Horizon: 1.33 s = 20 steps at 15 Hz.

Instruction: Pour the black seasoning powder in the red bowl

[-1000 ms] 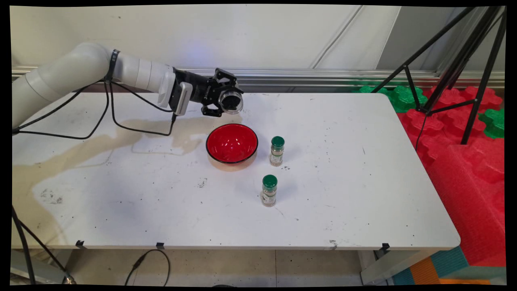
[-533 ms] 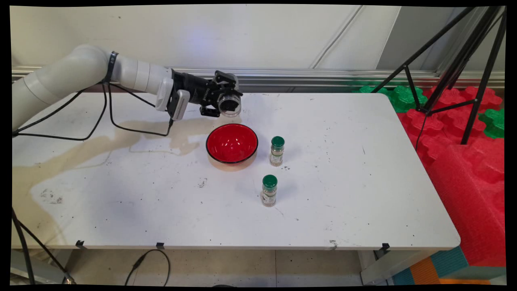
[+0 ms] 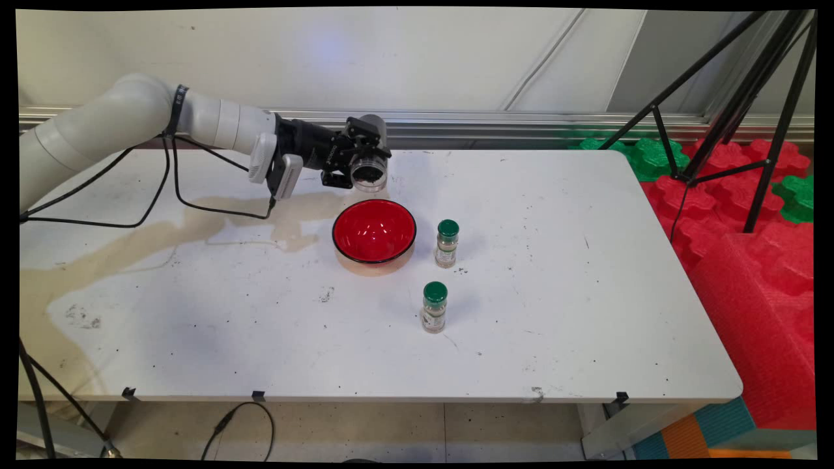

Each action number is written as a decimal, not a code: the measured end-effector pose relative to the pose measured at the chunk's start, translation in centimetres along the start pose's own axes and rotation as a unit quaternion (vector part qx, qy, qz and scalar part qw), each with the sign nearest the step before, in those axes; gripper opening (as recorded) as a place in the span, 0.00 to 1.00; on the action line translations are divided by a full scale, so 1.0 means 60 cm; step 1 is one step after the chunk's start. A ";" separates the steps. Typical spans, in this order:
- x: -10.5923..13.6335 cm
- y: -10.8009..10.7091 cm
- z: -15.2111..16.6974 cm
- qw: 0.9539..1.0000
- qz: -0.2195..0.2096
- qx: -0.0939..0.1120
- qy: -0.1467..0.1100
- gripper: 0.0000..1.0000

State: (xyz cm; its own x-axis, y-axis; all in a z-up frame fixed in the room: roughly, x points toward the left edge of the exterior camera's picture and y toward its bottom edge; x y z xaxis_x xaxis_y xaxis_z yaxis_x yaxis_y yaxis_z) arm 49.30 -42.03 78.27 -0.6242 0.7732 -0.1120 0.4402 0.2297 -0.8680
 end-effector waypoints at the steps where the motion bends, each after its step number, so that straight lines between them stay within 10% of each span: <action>1: 0.001 0.000 0.000 1.000 0.005 0.000 0.000 0.00; 20: 0.019 -0.005 -0.017 0.994 0.113 0.013 -0.003 0.00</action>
State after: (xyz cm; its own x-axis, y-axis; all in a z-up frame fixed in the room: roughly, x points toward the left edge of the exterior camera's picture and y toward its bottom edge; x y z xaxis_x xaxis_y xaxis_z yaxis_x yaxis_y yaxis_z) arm 49.07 -40.61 78.91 -0.5146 0.8003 -0.3077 0.5533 0.0358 -0.8322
